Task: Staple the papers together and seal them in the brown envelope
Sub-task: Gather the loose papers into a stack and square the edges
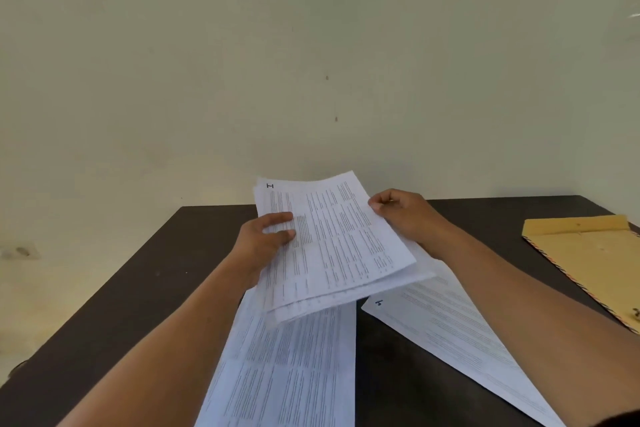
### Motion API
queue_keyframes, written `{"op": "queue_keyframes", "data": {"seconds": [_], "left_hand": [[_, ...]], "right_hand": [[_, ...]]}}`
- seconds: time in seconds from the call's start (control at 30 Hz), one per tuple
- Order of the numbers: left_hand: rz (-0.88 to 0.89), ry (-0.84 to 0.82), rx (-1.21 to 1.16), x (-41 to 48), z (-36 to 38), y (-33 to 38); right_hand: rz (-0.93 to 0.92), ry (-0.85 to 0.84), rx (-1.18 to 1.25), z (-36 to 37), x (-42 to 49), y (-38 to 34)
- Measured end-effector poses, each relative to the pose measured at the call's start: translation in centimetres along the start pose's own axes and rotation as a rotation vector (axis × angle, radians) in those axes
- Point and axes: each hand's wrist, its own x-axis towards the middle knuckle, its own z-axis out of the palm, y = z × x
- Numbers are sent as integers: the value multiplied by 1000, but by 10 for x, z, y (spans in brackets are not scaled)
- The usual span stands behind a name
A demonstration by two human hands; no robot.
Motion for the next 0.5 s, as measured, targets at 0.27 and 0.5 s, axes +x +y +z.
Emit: {"op": "queue_keyframes", "data": {"seconds": [0.27, 0.5], "left_hand": [[-55, -99, 68, -17, 56, -39], [-91, -146, 106, -23, 80, -57]], "right_hand": [[280, -103, -738, -89, -57, 109], [372, 33, -951, -89, -73, 134]]}}
